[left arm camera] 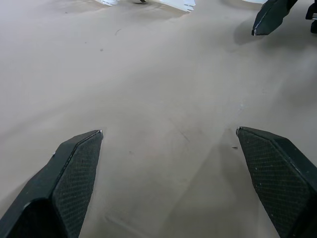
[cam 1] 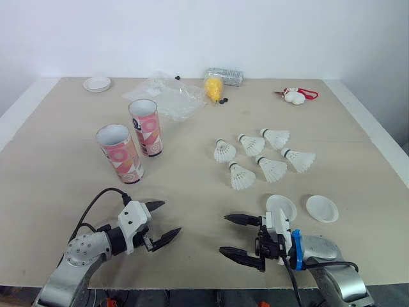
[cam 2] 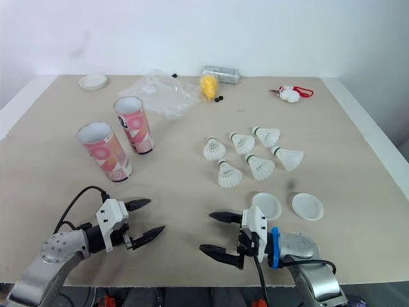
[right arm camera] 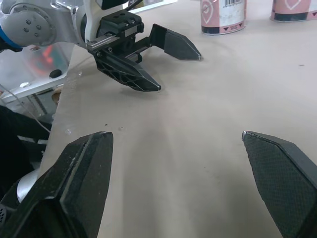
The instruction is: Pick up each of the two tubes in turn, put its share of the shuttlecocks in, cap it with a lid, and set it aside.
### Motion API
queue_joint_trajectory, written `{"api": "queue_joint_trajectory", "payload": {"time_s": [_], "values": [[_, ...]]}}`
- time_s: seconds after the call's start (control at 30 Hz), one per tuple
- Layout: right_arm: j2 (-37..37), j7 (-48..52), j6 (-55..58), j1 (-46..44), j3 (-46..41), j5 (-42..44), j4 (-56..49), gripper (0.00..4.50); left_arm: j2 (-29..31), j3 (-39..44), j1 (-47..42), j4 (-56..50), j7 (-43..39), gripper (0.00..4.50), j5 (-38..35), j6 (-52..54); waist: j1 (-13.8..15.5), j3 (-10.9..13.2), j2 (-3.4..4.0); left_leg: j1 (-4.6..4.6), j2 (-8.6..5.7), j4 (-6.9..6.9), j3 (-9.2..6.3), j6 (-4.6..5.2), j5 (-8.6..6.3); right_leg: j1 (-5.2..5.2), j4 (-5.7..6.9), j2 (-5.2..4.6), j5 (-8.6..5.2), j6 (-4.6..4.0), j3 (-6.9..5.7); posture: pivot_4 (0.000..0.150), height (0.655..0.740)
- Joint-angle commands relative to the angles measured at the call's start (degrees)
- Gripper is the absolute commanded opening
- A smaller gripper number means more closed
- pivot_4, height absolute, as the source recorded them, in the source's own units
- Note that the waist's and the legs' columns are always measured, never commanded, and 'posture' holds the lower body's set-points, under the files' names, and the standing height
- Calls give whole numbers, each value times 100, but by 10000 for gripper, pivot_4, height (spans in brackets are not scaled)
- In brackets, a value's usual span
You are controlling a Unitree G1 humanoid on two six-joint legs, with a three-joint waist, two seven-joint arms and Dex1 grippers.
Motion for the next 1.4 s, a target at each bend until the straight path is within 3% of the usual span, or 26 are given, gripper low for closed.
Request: {"api": "queue_joint_trajectory", "payload": {"time_s": [0.03,0.27,0.37,0.47,0.73,0.97,1.4], "values": [[37,-74,32,-8,-71,93,-200,44633,18,52,-67,-75,-30,45000,-82,-1,0,0,0,0,0,0,0,0,0,0,0,0,0,0,0,1500,7400],[-95,-244,428,-226,-373,424,-588,44633,-133,274,-84,-116,192,45000,-223,1,-3,1,0,0,0,0,1,0,0,0,0,0,1,1,2,1500,7400],[-193,-451,963,-720,-650,896,-860,44633,-230,411,8,-184,450,45000,-187,-16,-17,2,0,1,1,4,8,0,0,-4,0,1,9,4,10,1500,7400],[-232,-554,1534,-1854,-737,1282,-767,44633,-488,563,279,-477,945,45000,-119,14,-46,5,-4,4,5,10,16,2,1,-4,0,3,18,2,16,1500,7400],[7,275,1281,-3580,178,352,964,44633,-1414,835,881,-926,2495,45000,245,267,11,3,-16,-7,-2,16,10,7,-2,1,-4,2,25,35,15,1500,7400],[326,599,1047,-4405,216,47,2144,44633,-2118,1117,746,-737,3623,45000,644,302,-11,3,-14,-6,-1,18,13,8,-2,-4,-4,5,34,36,17,1500,7400],[526,669,1264,-4431,163,88,2005,44633,-1763,1276,-552,516,3254,45000,545,361,-11,3,-14,-8,-2,20,12,8,-2,-4,-4,6,37,38,17,1500,7400]]}}
